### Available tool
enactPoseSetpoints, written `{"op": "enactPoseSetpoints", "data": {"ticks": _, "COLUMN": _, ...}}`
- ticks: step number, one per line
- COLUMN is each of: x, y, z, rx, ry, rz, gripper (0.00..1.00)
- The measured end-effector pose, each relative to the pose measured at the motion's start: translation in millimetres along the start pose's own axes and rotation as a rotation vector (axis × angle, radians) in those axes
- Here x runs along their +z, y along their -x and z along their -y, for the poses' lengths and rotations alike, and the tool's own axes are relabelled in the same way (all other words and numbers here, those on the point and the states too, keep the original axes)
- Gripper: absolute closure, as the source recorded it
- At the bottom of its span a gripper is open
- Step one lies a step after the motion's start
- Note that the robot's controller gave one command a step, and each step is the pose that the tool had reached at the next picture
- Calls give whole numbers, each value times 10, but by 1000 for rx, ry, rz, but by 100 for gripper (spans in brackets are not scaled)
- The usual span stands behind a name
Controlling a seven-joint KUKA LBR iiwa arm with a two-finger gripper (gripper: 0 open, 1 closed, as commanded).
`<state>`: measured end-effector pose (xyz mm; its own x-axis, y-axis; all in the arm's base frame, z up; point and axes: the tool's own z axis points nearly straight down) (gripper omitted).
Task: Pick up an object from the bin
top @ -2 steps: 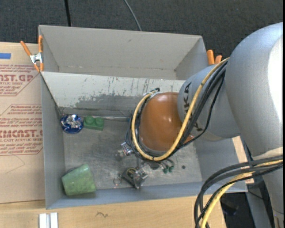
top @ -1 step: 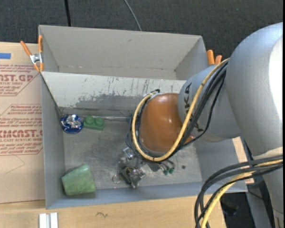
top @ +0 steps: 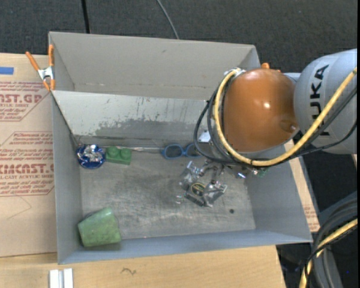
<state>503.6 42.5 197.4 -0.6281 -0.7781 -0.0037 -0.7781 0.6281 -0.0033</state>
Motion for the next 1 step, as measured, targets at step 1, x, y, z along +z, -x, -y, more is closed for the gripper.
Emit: {"op": "enactPoseSetpoints", "data": {"ticks": 1, "x": -268, "y": 109, "z": -73, "rx": -71, "ry": 2, "rz": 0, "gripper": 100}}
